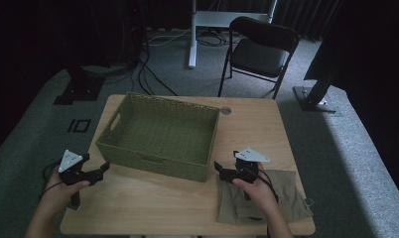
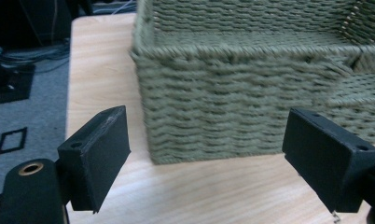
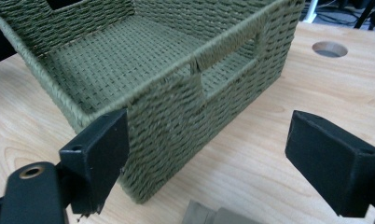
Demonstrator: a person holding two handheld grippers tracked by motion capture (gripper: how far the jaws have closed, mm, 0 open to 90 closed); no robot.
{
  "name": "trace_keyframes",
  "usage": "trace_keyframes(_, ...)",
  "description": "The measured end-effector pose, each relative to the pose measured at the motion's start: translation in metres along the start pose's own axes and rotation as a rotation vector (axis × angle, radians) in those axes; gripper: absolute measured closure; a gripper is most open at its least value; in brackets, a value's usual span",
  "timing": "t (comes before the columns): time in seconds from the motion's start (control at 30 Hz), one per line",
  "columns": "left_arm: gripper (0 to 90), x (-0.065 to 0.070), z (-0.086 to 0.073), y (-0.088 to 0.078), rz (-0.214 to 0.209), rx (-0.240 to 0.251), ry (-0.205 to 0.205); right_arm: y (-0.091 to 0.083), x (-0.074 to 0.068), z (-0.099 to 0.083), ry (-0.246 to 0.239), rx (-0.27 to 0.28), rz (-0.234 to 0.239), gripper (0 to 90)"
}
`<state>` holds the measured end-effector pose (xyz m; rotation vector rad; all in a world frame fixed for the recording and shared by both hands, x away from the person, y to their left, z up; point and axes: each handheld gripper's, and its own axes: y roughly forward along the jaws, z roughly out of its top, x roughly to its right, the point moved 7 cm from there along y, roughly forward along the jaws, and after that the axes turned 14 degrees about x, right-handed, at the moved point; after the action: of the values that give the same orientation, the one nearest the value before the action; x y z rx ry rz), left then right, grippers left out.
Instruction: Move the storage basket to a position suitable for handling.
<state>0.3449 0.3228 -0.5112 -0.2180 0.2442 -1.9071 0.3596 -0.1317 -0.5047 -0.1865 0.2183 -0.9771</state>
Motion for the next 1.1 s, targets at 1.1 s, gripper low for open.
trace_keyframes(1.1,21.0,-0.048,0.04,0.069,0.135,0.081,-0.032,0.031,-0.018,0.025,0.04,0.058,-0.094,25.5)
